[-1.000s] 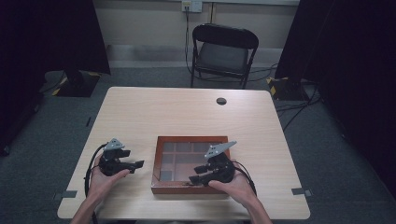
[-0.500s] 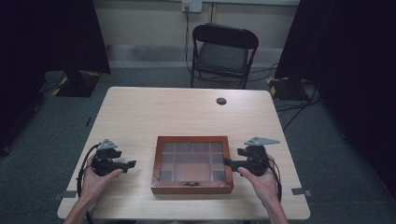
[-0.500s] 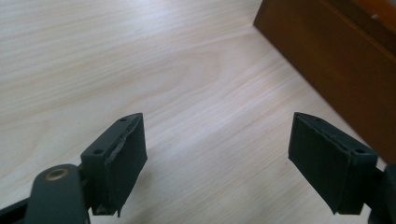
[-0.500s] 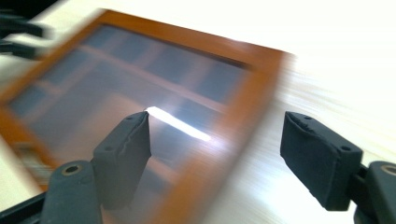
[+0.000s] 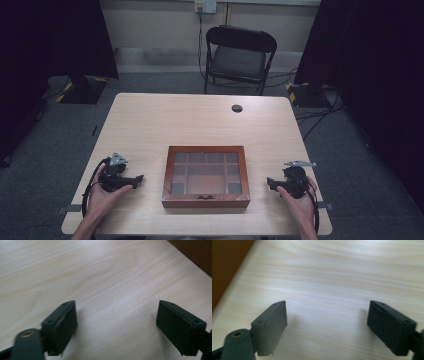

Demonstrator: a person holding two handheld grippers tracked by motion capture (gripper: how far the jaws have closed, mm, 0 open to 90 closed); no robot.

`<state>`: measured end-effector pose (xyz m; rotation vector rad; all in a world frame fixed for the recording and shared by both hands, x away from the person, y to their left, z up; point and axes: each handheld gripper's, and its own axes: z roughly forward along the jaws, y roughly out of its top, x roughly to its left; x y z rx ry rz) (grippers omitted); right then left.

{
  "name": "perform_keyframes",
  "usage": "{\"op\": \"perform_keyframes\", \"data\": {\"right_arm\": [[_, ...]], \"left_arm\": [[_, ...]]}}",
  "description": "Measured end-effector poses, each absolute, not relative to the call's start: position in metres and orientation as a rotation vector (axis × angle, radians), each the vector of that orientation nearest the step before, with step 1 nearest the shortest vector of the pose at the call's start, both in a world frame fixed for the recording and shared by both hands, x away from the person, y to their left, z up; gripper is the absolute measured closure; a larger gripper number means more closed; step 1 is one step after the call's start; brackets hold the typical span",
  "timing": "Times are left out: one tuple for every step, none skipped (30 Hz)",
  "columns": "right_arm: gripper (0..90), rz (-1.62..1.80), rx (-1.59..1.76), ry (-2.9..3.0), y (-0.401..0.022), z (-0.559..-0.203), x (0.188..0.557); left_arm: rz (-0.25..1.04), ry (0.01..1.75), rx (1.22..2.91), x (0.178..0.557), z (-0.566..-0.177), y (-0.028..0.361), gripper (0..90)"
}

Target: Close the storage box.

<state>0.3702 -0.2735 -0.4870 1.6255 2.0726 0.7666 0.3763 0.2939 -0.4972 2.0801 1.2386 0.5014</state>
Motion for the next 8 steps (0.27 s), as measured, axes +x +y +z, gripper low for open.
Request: {"op": "perform_keyframes", "data": {"right_arm": [[13.7,0.729,1.61,2.05,-0.274,-0.489,0.37],[13.5,0.737,1.604,2.041,-0.275,-0.49,0.369],[13.1,0.757,1.598,2.016,-0.276,-0.492,0.368],[11.5,0.792,1.583,1.98,-0.277,-0.495,0.367],[9.5,0.826,1.554,1.959,-0.277,-0.499,0.366],[9.3,0.833,1.556,1.951,-0.278,-0.5,0.365],[9.0,0.832,1.557,1.95,-0.278,-0.5,0.365],[8.5,0.831,1.558,1.944,-0.278,-0.5,0.366]], "left_arm": [[0.513,1.229,2.069,0.376,-0.499,0.295,14.9],[0.522,1.216,2.054,0.375,-0.501,0.296,14.1],[0.53,1.207,2.049,0.375,-0.502,0.297,12.9],[0.534,1.21,2.05,0.375,-0.502,0.297,12.1],[0.532,1.22,2.035,0.375,-0.503,0.296,12.0],[0.533,1.223,2.032,0.375,-0.503,0.296,11.5],[0.534,1.227,2.031,0.375,-0.503,0.296,11.3],[0.534,1.23,2.028,0.375,-0.503,0.295,11.2]]}}
